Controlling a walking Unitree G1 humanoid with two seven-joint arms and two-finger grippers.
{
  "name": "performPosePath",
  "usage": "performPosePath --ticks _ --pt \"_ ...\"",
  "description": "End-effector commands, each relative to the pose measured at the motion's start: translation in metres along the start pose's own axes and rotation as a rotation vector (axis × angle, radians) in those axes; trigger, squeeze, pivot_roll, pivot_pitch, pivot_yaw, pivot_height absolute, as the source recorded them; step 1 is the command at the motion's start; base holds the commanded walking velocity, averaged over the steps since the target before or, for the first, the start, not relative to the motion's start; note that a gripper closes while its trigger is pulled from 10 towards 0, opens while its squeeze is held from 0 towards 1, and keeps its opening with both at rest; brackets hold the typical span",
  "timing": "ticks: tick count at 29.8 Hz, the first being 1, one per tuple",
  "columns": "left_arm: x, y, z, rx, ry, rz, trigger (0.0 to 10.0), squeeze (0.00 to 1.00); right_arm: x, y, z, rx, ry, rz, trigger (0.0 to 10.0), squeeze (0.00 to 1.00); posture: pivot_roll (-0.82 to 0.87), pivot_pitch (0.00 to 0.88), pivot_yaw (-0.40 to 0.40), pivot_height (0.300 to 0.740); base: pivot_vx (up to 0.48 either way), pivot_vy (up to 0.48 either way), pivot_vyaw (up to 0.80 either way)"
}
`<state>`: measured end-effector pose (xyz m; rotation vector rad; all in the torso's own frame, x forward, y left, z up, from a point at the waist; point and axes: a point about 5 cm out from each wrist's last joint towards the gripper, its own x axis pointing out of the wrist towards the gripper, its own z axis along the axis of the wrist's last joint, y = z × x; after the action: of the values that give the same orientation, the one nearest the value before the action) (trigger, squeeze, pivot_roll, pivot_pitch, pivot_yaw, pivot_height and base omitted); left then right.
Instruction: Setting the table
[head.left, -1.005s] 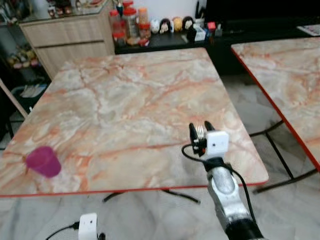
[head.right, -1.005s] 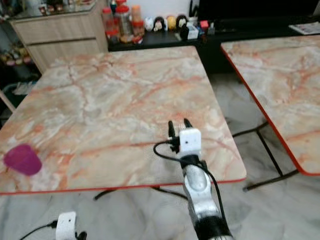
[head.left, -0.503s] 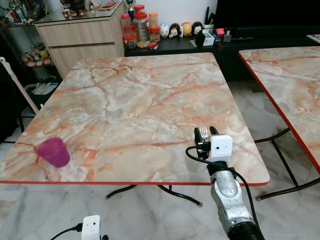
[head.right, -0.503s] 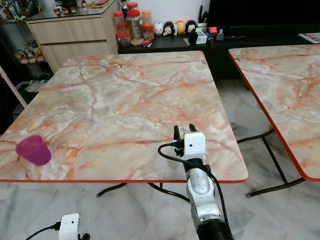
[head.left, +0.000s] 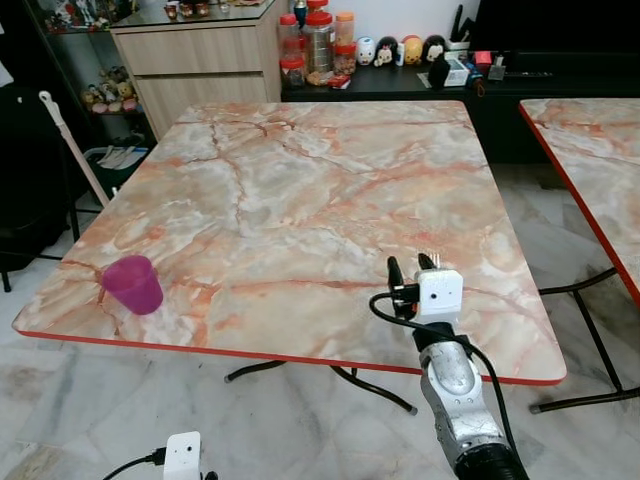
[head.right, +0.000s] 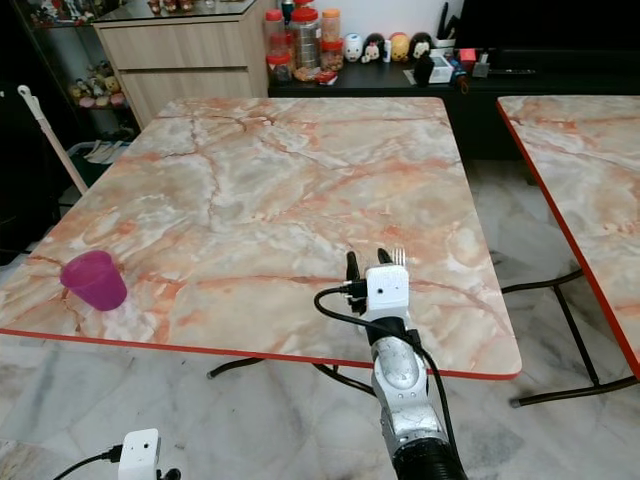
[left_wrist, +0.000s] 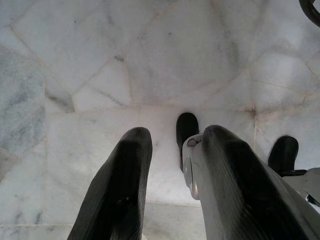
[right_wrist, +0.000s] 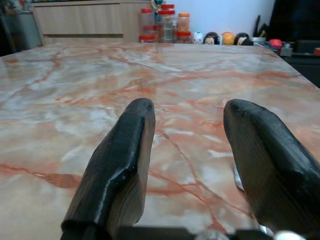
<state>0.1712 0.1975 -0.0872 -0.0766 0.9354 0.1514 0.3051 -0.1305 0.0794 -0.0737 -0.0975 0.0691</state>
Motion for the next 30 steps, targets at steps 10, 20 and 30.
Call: performPosePath --ticks 10,20,30 --pt "0.000 0.004 0.002 0.022 0.000 0.005 10.0 0.00 0.005 -0.021 -0.010 0.016 0.120 -0.171 10.0 0.00 -0.02 0.016 0.068 0.740 0.000 0.000 0.00" --pt "-0.001 0.006 -0.001 0.021 0.007 0.002 10.0 0.00 0.015 -0.043 -0.005 0.000 0.164 -0.274 10.0 0.00 -0.02 0.006 0.068 0.740 0.000 0.000 0.00" --pt "0.000 0.004 0.002 0.020 0.004 -0.001 10.0 0.00 0.014 -0.033 -0.022 -0.006 0.299 -0.183 10.0 0.00 -0.02 0.026 0.071 0.740 0.000 0.000 0.00"
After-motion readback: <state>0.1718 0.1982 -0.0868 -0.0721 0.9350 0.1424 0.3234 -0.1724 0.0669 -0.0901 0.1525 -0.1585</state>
